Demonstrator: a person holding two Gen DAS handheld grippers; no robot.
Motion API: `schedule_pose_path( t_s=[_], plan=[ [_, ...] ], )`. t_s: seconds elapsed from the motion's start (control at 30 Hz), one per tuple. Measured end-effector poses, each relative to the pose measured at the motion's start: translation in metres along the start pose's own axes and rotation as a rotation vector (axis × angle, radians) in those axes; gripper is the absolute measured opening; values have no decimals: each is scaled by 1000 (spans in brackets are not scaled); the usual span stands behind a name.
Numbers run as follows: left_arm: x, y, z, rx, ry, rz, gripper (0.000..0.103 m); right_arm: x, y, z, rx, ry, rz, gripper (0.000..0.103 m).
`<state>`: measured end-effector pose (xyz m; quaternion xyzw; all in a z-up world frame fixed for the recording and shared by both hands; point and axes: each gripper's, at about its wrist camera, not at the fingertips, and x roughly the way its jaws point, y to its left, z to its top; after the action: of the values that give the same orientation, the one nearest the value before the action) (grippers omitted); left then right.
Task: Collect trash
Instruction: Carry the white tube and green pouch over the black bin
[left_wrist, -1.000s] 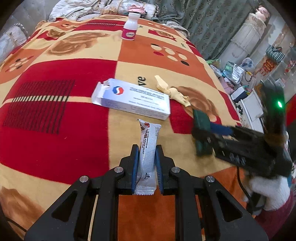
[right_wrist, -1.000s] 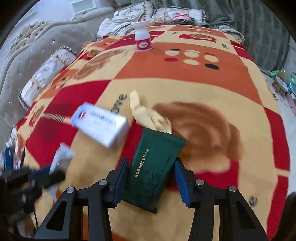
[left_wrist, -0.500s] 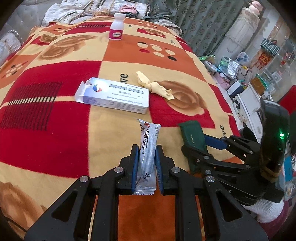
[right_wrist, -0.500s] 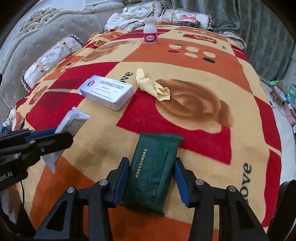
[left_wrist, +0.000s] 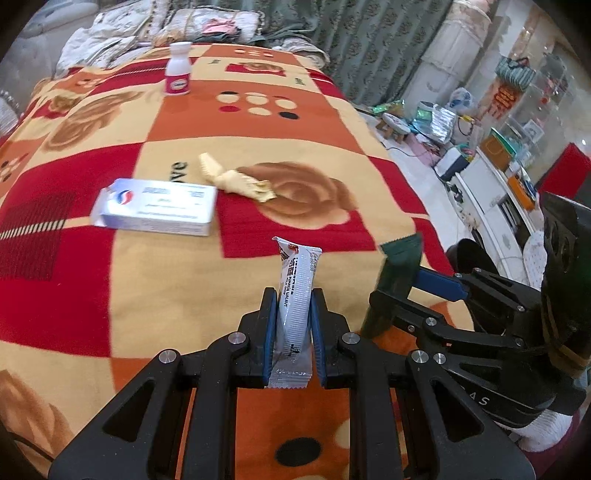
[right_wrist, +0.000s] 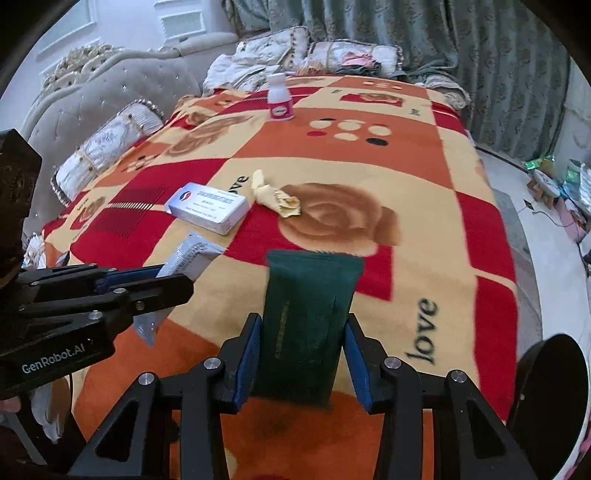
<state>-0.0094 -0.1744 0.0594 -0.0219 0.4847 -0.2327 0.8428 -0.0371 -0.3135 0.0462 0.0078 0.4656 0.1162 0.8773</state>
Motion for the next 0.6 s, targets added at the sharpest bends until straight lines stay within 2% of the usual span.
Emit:
schedule_pose_path(
  t_s=[0.2, 0.6],
  plan=[
    [5, -24, 2, 41, 3, -6, 15, -15, -18, -9, 43, -28, -7, 42],
    [6, -27, 2, 35, 7, 6, 15, -33, -25, -14, 57, -66, 23, 40]
  ],
)
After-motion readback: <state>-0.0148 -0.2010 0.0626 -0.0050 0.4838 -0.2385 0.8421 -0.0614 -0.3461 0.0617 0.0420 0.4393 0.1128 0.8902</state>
